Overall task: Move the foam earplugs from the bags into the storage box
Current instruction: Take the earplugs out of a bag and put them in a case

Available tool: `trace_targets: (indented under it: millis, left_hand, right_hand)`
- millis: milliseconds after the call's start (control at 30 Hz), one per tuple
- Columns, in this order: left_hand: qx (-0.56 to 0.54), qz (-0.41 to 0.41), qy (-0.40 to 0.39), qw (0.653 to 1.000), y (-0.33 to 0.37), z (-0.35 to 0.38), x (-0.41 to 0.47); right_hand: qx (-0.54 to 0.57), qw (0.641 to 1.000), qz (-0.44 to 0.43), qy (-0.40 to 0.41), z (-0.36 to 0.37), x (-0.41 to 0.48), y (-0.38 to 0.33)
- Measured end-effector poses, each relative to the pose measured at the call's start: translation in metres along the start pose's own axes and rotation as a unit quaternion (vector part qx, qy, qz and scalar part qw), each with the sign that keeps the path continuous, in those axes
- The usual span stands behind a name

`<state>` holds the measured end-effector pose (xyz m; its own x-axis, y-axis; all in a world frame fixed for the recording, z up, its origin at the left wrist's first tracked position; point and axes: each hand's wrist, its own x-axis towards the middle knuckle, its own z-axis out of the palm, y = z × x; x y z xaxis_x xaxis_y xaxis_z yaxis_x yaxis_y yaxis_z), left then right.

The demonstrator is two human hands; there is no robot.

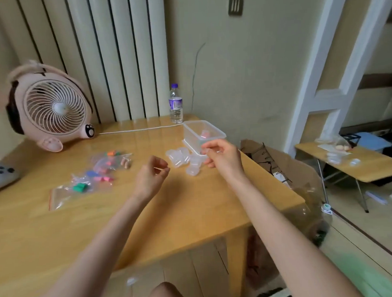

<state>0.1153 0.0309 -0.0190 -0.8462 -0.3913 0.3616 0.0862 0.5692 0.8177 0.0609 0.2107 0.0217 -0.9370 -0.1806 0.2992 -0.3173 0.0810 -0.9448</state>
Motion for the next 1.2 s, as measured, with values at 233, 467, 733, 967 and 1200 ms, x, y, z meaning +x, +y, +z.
trace_targets:
  millis: [233,467,733,967,1200]
  left_hand:
    - [0.236,-0.063,0.115,0.963,-0.060,-0.061,0.026]
    - [0.307,-0.178,0.184,0.917,-0.088,-0.090,0.038]
    - [0.263,-0.126,0.177,0.940,-0.104,-0.088,0.043]
    - [0.176,0.016,0.274,0.945,-0.082,-0.099,0.038]
    - [-0.042,0.013,0.211,0.976,-0.070,-0.104,0.036]
  right_hand:
    - [-0.035,0.996,0.021,-0.082,0.084,0.019,0.023]
    - [-0.062,0.990,0.032,-0.120,0.137,0.033,0.030]
    - [-0.042,0.991,0.019,-0.125,0.167,0.039,0.036]
    - [0.006,0.992,0.012,-0.126,0.174,0.039,0.053]
    - [0.016,0.980,-0.044,-0.192,0.171,0.039,0.052]
